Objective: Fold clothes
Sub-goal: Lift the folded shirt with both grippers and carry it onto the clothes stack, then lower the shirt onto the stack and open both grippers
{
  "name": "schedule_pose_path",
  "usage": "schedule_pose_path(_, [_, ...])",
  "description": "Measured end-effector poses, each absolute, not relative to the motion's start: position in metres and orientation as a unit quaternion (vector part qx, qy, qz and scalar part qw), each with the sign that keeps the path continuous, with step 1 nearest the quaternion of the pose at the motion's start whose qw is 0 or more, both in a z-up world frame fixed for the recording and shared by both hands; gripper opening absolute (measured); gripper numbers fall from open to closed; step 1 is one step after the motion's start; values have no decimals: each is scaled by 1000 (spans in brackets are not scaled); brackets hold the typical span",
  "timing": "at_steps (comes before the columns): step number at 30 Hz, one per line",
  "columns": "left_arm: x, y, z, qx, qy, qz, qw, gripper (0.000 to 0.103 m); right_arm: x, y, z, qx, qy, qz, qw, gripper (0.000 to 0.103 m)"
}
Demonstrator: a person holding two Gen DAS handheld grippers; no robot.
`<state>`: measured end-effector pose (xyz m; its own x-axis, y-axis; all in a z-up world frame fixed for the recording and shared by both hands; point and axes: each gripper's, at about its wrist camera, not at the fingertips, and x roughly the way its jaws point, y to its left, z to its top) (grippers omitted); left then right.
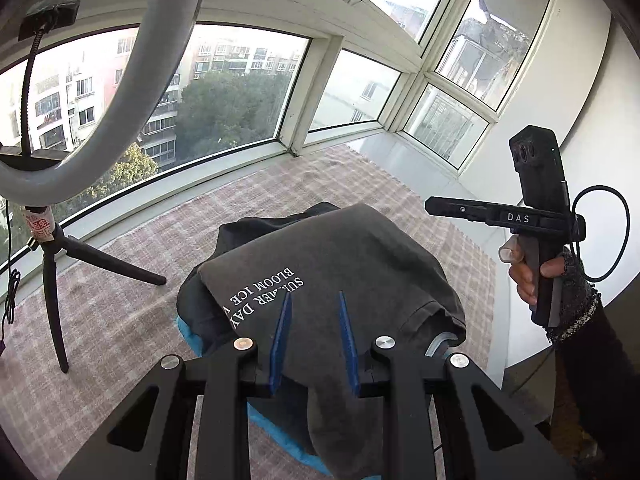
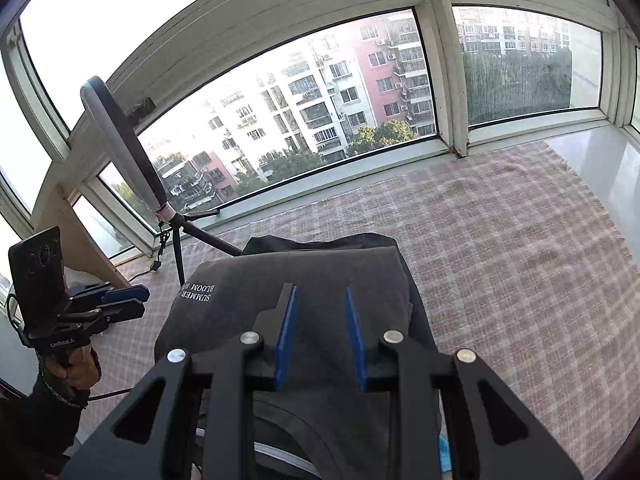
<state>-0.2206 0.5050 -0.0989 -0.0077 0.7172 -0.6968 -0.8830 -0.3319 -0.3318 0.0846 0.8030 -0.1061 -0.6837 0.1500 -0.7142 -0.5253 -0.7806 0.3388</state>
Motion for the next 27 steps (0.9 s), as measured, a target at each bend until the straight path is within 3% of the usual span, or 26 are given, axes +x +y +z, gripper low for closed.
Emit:
schedule_pose_path(3, [-228, 523, -142, -443, 135, 694, 552, 21, 47, 810, -145, -404, 221, 861, 216, 24])
schedule_pose_path(4, [-230, 525, -156, -452, 146, 694, 541, 11, 41, 817, -165, -418, 237, 851, 212, 24])
schedule_pose_path(6, [-240, 520, -156, -477, 121, 685, 538, 8, 37, 831, -195, -428, 279, 835, 202, 24])
schedule_pose_path(9, [-240, 502, -116, -455, 99, 688, 556, 9, 55, 829, -178, -394, 301, 840, 220, 24])
schedule_pose_path(12, [-219, 486, -92, -420, 113, 682, 587, 18, 78, 805, -146, -355, 290, 865, 202, 24])
schedule_pose_path(19, [-168, 467, -161, -478, 195, 642, 567, 19, 103, 756, -162, -414, 268, 848, 191, 24])
schedule_pose_path(27, [-163, 460, -120, -453, 164, 650, 588, 20, 140, 740, -140, -371, 291, 859, 201, 25])
